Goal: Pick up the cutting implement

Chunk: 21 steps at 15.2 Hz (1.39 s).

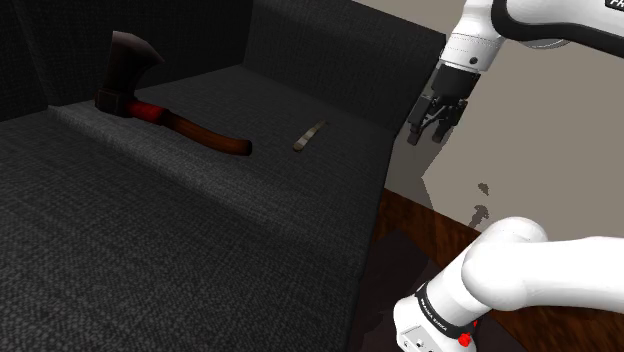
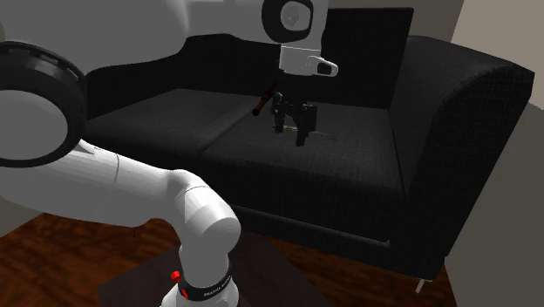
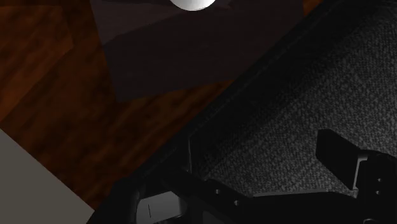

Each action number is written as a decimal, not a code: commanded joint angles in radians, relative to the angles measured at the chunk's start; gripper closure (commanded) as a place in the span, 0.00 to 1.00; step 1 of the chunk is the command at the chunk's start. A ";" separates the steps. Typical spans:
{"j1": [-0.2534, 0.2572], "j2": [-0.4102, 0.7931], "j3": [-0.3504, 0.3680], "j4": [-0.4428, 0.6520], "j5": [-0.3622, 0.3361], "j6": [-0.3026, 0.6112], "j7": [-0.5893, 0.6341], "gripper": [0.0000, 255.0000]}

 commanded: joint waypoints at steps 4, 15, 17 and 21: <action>-0.020 0.039 0.077 -0.002 0.068 0.067 0.165 0.00; -0.120 0.311 0.336 0.126 0.186 0.327 0.748 0.00; -0.144 0.377 0.376 0.171 0.179 0.368 0.854 0.00; -0.193 0.518 0.450 0.277 0.135 0.435 1.072 0.00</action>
